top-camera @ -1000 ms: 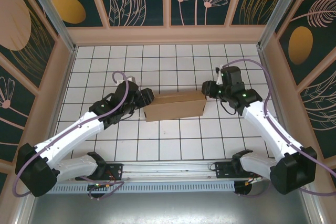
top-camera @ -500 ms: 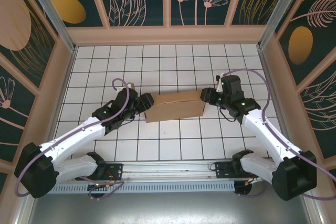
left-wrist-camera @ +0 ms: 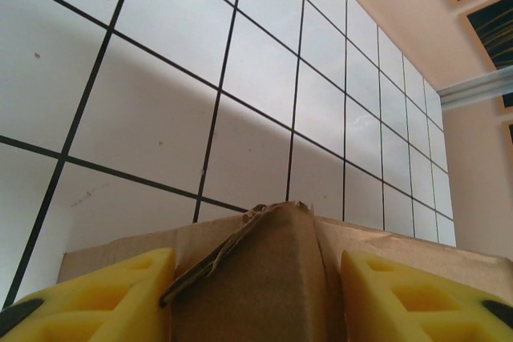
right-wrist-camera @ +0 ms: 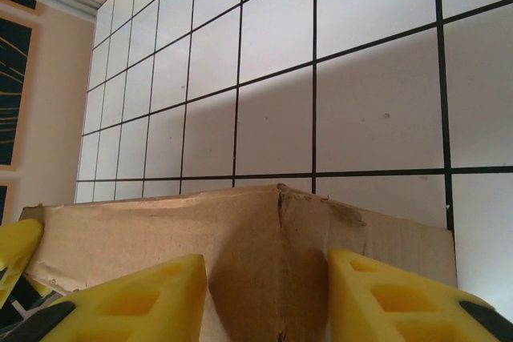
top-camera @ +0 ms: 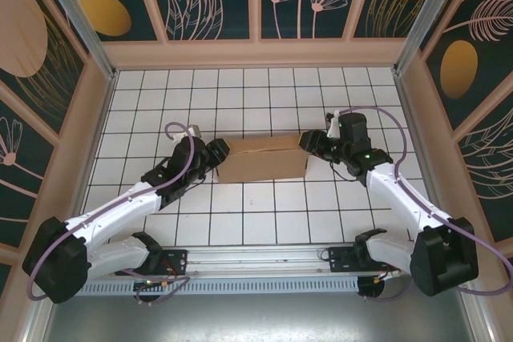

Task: Fold the paper box

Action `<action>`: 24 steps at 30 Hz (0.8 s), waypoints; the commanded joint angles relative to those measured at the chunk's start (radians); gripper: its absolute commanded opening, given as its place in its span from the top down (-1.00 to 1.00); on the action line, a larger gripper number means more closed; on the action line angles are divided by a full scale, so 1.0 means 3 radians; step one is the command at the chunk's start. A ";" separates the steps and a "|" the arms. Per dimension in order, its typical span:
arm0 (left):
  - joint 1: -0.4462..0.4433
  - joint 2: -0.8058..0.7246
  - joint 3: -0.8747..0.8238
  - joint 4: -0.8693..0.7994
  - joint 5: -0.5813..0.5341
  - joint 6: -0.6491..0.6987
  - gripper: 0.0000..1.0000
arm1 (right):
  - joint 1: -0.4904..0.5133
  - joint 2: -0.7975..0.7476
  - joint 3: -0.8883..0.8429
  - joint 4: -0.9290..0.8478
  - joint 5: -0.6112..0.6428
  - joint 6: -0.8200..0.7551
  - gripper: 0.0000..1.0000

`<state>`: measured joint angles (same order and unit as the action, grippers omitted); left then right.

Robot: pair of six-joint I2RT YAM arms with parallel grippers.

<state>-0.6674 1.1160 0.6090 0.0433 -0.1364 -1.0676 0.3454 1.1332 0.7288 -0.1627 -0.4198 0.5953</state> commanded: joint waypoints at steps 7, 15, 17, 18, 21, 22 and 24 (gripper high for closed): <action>-0.0048 0.0142 0.0411 0.0446 0.0359 0.0138 -0.01 | 0.0178 0.0079 0.0482 0.0018 -0.0603 0.0199 0.20; 0.0178 0.0716 0.0942 0.0701 0.0370 0.0410 0.00 | 0.0155 0.0519 0.1020 0.0066 -0.0297 0.0096 0.21; 0.0285 0.0852 0.1027 0.0806 0.0406 0.0444 0.01 | 0.0144 0.0632 0.1113 0.0110 -0.0248 0.0035 0.21; 0.0336 0.0919 0.1060 0.0874 0.0427 0.0455 0.01 | 0.0137 0.0698 0.1159 0.0130 -0.0218 0.0017 0.21; 0.0461 0.1103 0.1137 0.1038 0.0501 0.0495 0.02 | 0.0093 0.0871 0.1265 0.0218 -0.0194 -0.0045 0.22; 0.0488 0.1171 0.1161 0.1104 0.0538 0.0510 0.03 | 0.0077 0.0936 0.1303 0.0251 -0.0181 -0.0072 0.21; 0.0519 0.1285 0.1190 0.1217 0.0565 0.0545 0.03 | 0.0042 0.1053 0.1346 0.0324 -0.0186 -0.0110 0.21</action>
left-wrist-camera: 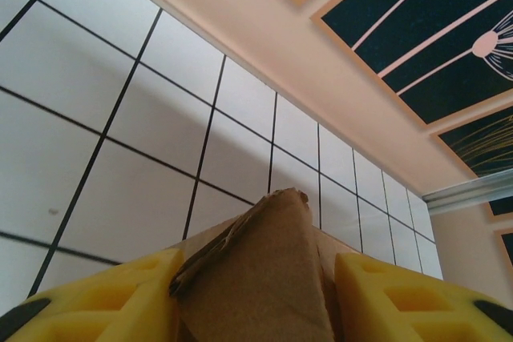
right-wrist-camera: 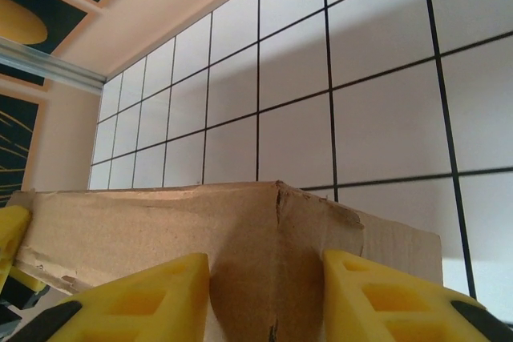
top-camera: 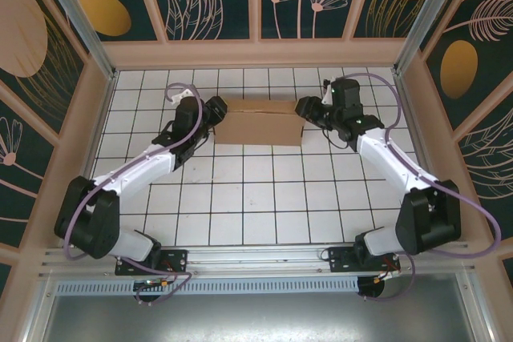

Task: Fold the paper box

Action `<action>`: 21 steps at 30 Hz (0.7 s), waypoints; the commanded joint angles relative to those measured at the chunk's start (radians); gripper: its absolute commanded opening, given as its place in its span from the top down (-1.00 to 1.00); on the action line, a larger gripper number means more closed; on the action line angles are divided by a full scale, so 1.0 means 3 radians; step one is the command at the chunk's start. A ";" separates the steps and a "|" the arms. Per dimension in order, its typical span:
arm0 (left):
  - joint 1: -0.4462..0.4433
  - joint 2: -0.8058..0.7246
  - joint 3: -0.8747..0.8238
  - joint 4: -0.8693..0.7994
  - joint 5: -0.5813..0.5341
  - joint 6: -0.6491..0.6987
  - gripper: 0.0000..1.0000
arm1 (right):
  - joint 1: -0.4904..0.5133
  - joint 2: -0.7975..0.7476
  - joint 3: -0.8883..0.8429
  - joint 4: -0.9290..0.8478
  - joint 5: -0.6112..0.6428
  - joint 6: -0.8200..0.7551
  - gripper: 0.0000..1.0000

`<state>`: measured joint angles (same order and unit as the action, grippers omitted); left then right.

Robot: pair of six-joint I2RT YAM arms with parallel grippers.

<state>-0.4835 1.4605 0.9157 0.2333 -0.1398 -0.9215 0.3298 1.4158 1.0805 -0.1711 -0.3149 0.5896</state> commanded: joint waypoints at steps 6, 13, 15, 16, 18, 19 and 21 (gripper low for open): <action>-0.0008 0.0447 0.0169 0.0808 0.0615 0.0105 0.04 | 0.0027 0.0450 0.0299 0.0529 -0.0520 -0.0197 0.21; 0.0112 0.0710 0.0364 0.0935 0.0659 0.0175 0.05 | -0.0048 0.0722 0.0366 0.0713 -0.0542 -0.0262 0.22; 0.0125 0.0767 0.0412 0.0933 0.0660 0.0183 0.05 | -0.0066 0.0779 0.0413 0.0710 -0.0541 -0.0263 0.22; 0.0129 0.0789 0.0436 0.0935 0.0668 0.0181 0.05 | -0.0071 0.0813 0.0445 0.0695 -0.0541 -0.0264 0.22; 0.0142 0.0820 0.0455 0.0937 0.0671 0.0164 0.04 | -0.0073 0.0854 0.0489 0.0682 -0.0554 -0.0273 0.22; 0.0145 0.0823 0.0465 0.0941 0.0677 0.0148 0.04 | -0.0081 0.0876 0.0511 0.0669 -0.0551 -0.0279 0.22; 0.0149 0.0825 0.0483 0.0933 0.0700 0.0126 0.04 | -0.0084 0.0920 0.0559 0.0610 -0.0550 -0.0307 0.22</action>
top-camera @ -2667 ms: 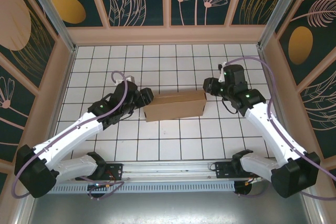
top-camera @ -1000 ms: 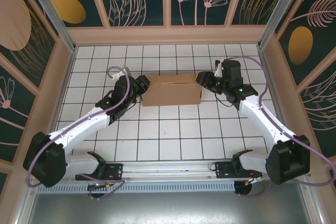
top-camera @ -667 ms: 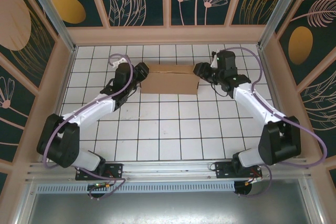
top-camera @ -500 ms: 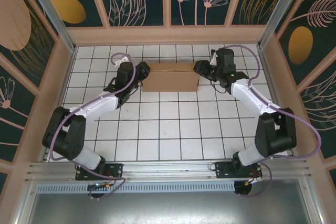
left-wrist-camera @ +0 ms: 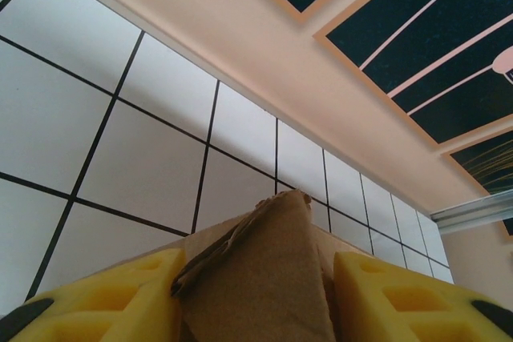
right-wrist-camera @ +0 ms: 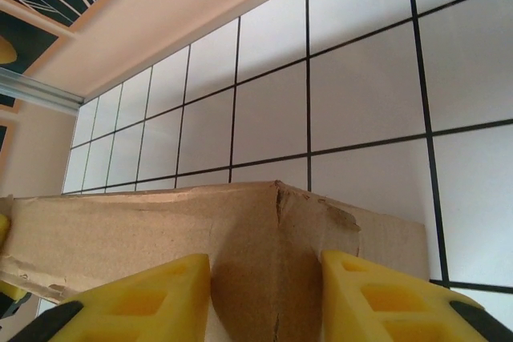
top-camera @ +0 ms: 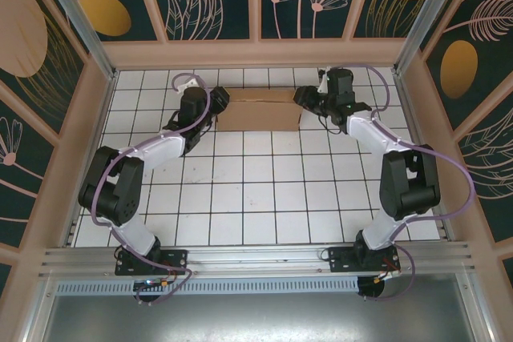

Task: Fold the paper box

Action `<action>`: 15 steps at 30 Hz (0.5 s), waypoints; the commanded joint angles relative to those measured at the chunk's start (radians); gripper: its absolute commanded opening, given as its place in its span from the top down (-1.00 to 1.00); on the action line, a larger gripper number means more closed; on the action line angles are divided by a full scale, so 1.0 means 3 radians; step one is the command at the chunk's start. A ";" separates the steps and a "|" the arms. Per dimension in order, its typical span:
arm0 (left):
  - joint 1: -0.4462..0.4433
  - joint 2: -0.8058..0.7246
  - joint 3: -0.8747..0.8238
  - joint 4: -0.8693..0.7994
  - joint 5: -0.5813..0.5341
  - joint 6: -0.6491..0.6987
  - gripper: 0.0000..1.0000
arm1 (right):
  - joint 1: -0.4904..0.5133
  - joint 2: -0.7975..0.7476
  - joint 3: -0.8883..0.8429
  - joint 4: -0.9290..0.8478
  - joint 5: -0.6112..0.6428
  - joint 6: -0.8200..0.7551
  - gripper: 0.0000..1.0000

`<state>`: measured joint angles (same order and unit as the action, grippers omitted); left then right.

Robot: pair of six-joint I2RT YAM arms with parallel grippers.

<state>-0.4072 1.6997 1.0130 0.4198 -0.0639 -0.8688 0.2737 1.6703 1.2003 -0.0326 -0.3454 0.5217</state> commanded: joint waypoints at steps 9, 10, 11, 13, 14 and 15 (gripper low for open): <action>-0.0105 0.0186 0.0070 0.0397 0.0448 -0.0135 0.03 | 0.0073 0.0164 0.0161 0.0120 -0.0439 -0.0143 0.22; -0.0102 0.0198 0.0062 0.0411 0.0456 -0.0141 0.03 | 0.0064 0.0175 0.0166 0.0113 -0.0441 -0.0156 0.22; -0.0105 0.0214 0.0057 0.0416 0.0458 -0.0146 0.03 | 0.0065 0.0186 0.0165 0.0109 -0.0444 -0.0166 0.22; -0.0105 0.0218 0.0021 0.0451 0.0449 -0.0162 0.02 | 0.0063 0.0204 0.0162 0.0105 -0.0454 -0.0192 0.22; -0.0105 0.0213 0.0009 0.0460 0.0436 -0.0162 0.01 | 0.0063 0.0206 0.0166 0.0106 -0.0452 -0.0199 0.22; -0.0105 0.0208 0.0004 0.0459 0.0433 -0.0162 0.01 | 0.0059 0.0208 0.0166 0.0105 -0.0453 -0.0206 0.22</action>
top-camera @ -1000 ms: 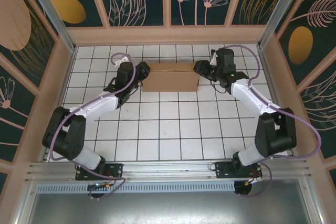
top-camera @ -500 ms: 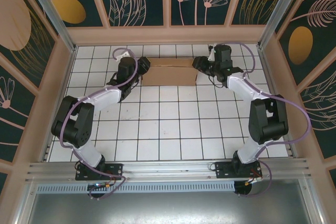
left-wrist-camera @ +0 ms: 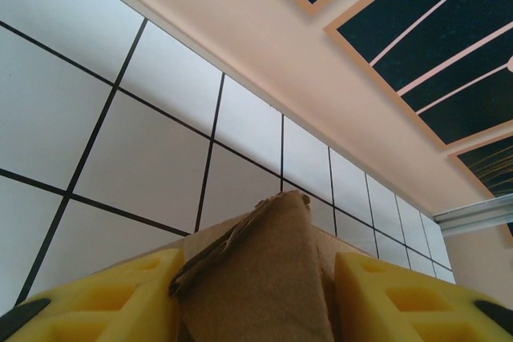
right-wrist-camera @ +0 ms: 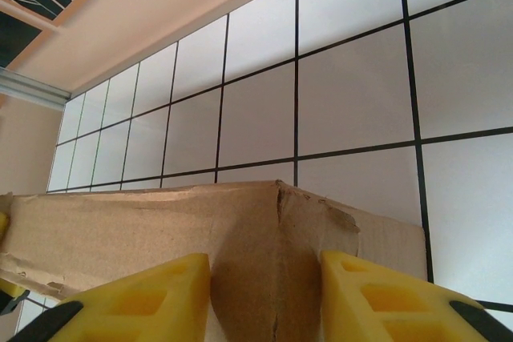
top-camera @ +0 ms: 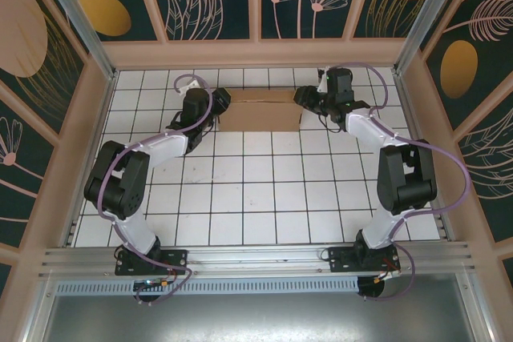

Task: Fold the paper box

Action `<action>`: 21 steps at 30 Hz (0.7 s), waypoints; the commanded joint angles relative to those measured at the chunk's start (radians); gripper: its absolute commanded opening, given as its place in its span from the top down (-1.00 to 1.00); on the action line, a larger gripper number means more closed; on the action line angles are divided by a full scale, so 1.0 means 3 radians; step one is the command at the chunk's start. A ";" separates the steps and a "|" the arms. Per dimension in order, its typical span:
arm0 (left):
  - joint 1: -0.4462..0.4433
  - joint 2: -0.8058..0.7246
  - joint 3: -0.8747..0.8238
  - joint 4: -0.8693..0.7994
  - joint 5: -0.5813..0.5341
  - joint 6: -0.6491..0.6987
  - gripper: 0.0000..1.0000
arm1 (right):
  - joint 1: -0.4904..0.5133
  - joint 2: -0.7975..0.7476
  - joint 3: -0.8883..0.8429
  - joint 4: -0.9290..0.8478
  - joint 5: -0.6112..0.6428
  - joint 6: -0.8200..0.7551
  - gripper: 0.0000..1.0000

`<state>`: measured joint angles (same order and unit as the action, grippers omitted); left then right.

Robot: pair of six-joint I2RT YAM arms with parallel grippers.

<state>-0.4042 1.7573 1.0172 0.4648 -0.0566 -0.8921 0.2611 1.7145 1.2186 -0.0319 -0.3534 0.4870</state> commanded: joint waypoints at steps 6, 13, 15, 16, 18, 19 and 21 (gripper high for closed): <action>-0.0115 -0.0013 -0.0015 0.0227 0.0399 -0.0069 -0.16 | 0.0096 0.0061 0.0150 0.0073 -0.0412 -0.0104 0.14; -0.0108 -0.0093 -0.0048 0.0131 0.0358 -0.0054 -0.37 | 0.0086 0.0037 0.0125 0.0040 -0.0397 -0.0115 0.03; -0.0102 -0.0118 -0.0042 0.0101 0.0343 -0.0040 -0.43 | 0.0075 0.0026 0.0128 0.0032 -0.0387 -0.0110 -0.01; -0.0105 -0.0124 -0.0041 0.0092 0.0340 -0.0033 -0.44 | 0.0067 0.0023 0.0133 0.0027 -0.0377 -0.0110 -0.03; -0.0089 -0.0127 -0.0027 0.0070 0.0339 -0.0024 -0.48 | 0.0056 0.0021 0.0147 0.0016 -0.0366 -0.0105 -0.08; -0.0078 -0.0125 -0.0015 0.0054 0.0337 -0.0018 -0.50 | 0.0051 0.0014 0.0157 0.0002 -0.0357 -0.0105 -0.11; -0.0061 -0.0233 -0.0003 0.0021 0.0332 0.0004 -0.55 | 0.0046 0.0000 0.0163 -0.0011 -0.0343 -0.0115 -0.16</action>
<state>-0.4049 1.7428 1.0153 0.4660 -0.0292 -0.8948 0.2611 1.7180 1.2358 -0.0334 -0.3939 0.4683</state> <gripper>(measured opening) 0.771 0.577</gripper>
